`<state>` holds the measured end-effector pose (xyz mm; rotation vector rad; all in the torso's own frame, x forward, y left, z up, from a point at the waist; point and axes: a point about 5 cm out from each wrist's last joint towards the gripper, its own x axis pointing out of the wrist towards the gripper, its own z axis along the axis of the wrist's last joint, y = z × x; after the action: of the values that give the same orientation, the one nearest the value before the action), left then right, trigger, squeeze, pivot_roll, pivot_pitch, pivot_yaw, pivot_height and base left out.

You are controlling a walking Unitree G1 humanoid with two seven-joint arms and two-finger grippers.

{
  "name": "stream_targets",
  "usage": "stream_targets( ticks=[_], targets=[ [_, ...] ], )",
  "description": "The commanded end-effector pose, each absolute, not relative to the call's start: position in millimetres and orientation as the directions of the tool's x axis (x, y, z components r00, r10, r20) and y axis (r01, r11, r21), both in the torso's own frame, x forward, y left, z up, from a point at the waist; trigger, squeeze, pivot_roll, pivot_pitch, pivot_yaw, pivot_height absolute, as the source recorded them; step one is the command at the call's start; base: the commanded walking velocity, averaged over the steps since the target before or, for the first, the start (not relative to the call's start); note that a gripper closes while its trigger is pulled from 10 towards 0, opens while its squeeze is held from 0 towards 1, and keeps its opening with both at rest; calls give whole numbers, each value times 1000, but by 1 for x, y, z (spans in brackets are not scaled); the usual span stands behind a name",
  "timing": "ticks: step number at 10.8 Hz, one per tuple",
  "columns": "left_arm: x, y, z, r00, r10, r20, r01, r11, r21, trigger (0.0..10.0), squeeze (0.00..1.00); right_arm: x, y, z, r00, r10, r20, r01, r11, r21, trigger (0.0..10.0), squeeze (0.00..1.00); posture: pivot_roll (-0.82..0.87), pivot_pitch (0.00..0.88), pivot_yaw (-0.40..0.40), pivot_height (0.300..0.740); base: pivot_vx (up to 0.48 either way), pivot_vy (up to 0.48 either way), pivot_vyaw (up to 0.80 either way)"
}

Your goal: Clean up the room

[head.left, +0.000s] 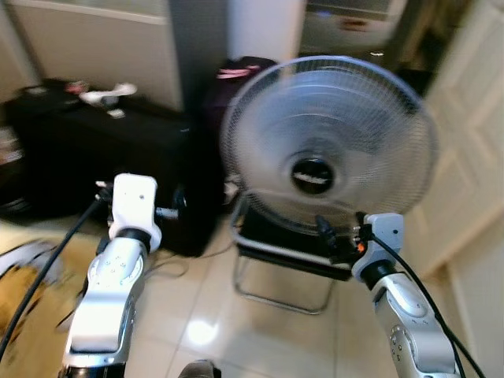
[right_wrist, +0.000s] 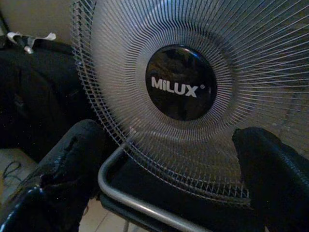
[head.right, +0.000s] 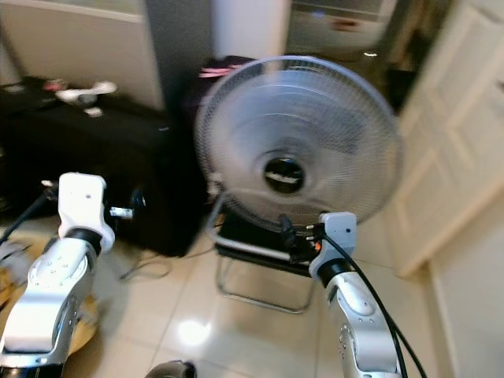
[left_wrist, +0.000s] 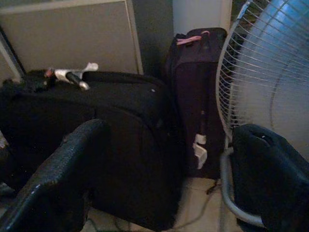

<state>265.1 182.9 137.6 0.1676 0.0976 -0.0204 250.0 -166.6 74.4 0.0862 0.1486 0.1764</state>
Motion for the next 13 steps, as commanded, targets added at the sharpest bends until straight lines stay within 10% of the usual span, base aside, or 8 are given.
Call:
stream_targets(
  ticks=[1, 5, 6, 7, 8, 9, 13],
  targets=[
    [265, 179, 134, 990, -72, -122, 90, 985, 150, 10000, 1000, 259, -168, 88, 986, 154, -69, -146, 982, 116, 10000, 1000, -126, 0, -12, 740, 0, 0, 800],
    [269, 184, 124, 986, -1, -167, 22, 992, 125, 10000, 1000, 268, -158, 99, 979, 201, -24, -198, 975, 104, 10000, 1000, -137, 0, -19, 740, 0, 0, 800],
    [266, 183, 122, 985, -39, -167, 50, 997, 58, 5412, 1000, 270, -161, 96, 980, 189, -54, -185, 980, 78, 0, 1000, -135, 0, -27, 740, 0, 0, 800],
    [265, 181, 122, 985, -60, -163, 66, 997, 31, 0, 843, 271, -160, 94, 977, 193, -86, -185, 978, 98, 0, 1000, -135, 0, -28, 740, 0, 0, 800],
    [266, 180, 121, 982, -75, -176, 80, 996, 25, 0, 82, 271, -160, 94, 973, 211, -92, -199, 972, 122, 0, 243, -138, 0, -26, 740, 0, 0, 800],
    [267, 178, 120, 981, -75, -180, 82, 996, 30, 0, 0, 273, -160, 96, 973, 215, -83, -204, 970, 129, 0, 0, -139, 0, -26, 740, 0, 0, 800],
    [271, 177, 120, 983, -71, -168, 77, 997, 31, 0, 0, 276, -163, 96, 977, 190, -92, -176, 974, 140, 0, 0, -136, 0, -32, 740, 0, 0, 800]
  ],
)
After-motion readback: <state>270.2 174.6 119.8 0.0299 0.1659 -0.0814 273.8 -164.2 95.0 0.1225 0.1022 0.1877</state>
